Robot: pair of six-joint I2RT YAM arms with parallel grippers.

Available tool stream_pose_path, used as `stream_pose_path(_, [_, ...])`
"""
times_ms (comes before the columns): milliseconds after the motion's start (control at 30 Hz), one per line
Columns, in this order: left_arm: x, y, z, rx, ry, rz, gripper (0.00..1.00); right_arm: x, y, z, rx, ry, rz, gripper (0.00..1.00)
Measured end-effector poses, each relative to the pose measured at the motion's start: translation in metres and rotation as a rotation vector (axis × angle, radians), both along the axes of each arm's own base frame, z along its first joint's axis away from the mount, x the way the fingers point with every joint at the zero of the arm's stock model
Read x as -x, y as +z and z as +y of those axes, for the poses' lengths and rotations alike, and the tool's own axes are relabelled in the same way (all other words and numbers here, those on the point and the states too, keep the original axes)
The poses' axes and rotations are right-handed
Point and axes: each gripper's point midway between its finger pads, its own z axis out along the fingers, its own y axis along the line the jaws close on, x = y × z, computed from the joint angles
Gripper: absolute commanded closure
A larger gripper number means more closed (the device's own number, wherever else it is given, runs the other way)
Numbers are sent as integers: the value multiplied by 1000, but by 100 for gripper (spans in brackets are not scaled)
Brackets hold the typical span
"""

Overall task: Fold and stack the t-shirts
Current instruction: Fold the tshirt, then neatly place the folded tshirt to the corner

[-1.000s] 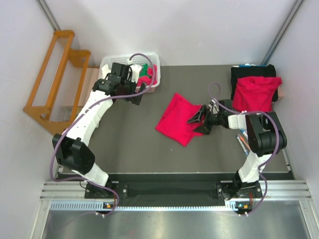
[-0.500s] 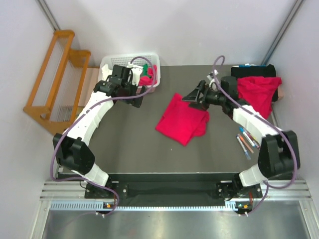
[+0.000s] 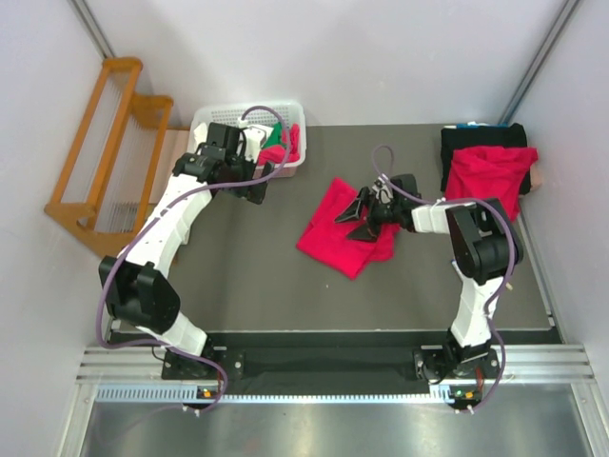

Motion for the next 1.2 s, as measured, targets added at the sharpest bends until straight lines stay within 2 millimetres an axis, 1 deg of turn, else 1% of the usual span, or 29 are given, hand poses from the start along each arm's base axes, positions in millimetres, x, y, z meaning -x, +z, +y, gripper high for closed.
stream_pose_path(133, [1, 2, 0, 4, -2, -5, 1, 2, 2, -1, 5, 16, -12, 20])
stream_pose_path(167, [1, 3, 0, 5, -2, -6, 1, 2, 4, -4, 15, 14, -17, 20])
stream_pose_path(233, [1, 4, 0, 6, -2, -8, 1, 0, 14, -14, 35, -3, -44, 20])
stream_pose_path(300, [2, 4, 0, 8, -4, -9, 1, -8, 32, -33, 51, -48, -96, 20])
stream_pose_path(400, [2, 5, 0, 10, -5, -10, 1, -23, 56, -70, 67, -130, -179, 20])
stream_pose_path(433, [2, 6, -1, 11, -6, -11, 1, -26, 62, -81, 72, -155, -201, 20])
stream_pose_path(500, [2, 6, -1, 12, -6, -13, 1, -30, 64, -103, 92, -202, -219, 20])
stream_pose_path(567, [3, 7, -1, 14, -7, -14, 1, -26, 59, -115, 113, -222, -210, 20])
stream_pose_path(700, [3, 6, -2, 19, -12, -11, 1, -13, 40, -122, 143, -224, -154, 20])
stream_pose_path(800, [4, 6, -4, 26, -17, -9, 1, -8, 28, -131, 177, -240, -122, 20])
stream_pose_path(900, [4, 6, -5, 30, -21, -7, 1, -6, 20, -140, 209, -260, -108, 20])
stream_pose_path(1100, [4, 6, -5, 33, -24, -6, 1, -2, 2, -169, 266, -332, -57, 18])
stream_pose_path(1200, [5, 6, -6, 38, -26, -4, 1, -2, -5, -174, 287, -348, -40, 18])
